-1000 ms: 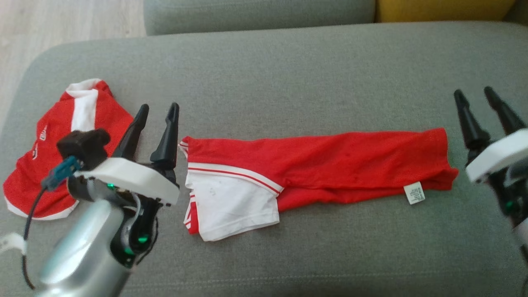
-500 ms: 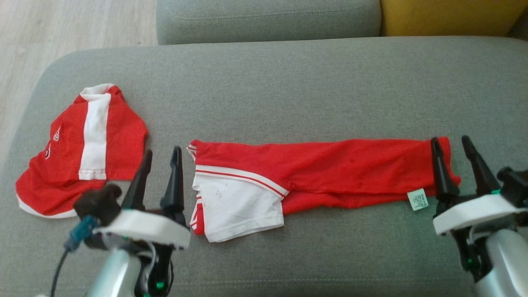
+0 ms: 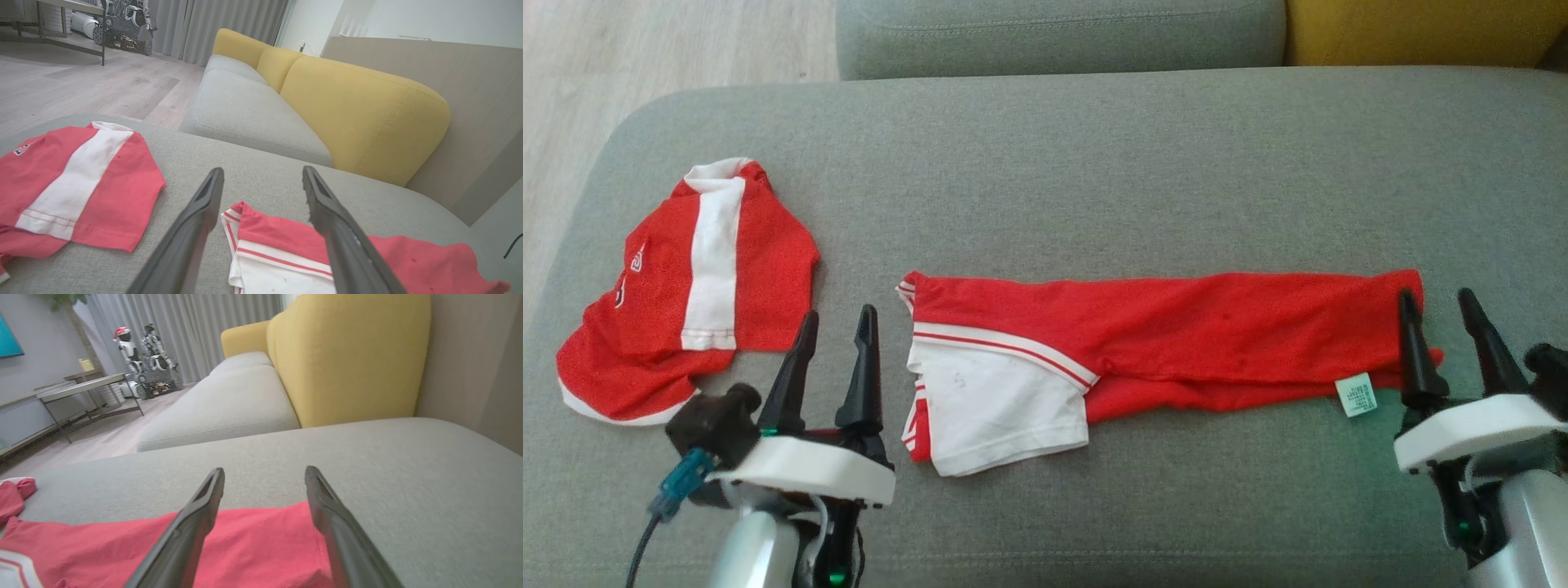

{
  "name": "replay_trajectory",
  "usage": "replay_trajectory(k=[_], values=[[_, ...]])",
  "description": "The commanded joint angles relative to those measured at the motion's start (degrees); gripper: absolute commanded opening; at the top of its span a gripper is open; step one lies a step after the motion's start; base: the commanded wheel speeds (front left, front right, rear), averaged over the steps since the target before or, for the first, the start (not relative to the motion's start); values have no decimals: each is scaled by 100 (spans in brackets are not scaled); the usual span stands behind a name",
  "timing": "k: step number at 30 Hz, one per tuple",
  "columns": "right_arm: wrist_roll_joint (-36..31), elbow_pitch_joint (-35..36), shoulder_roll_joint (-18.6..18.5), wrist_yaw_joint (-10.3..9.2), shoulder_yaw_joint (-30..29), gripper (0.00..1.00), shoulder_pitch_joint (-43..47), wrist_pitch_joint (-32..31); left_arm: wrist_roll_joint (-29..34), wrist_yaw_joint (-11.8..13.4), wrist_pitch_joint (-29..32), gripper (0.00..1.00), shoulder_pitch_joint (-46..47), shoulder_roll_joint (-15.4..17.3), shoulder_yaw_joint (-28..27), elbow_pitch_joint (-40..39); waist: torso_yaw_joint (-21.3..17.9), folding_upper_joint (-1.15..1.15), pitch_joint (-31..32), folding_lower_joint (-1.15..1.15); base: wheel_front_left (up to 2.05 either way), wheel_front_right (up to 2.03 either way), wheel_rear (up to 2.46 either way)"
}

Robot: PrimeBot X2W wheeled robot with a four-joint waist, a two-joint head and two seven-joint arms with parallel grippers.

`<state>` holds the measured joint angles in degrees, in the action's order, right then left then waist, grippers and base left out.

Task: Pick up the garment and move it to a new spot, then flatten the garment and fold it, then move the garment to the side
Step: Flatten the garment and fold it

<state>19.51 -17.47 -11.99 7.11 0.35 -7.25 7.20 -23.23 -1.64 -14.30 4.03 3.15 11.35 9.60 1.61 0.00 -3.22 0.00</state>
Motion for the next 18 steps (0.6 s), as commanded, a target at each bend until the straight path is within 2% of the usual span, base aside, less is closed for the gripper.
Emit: replay_trajectory(k=[1,10,18], values=[[-9,36,10,37,-50,100,-163,-70,60,-62,-69,100,201,-10,-257,-157,18,0,-11,0,0,0,0],[-11,-1040,56,37,-813,100,-785,-562,-9,-66,-70,100,304,-25,-203,-143,123,0,-276,0,0,0,0],[2,-1902,-64,37,-976,100,-1310,-821,13,-60,-70,100,457,-26,-172,-185,236,0,-548,0,0,0,0]])
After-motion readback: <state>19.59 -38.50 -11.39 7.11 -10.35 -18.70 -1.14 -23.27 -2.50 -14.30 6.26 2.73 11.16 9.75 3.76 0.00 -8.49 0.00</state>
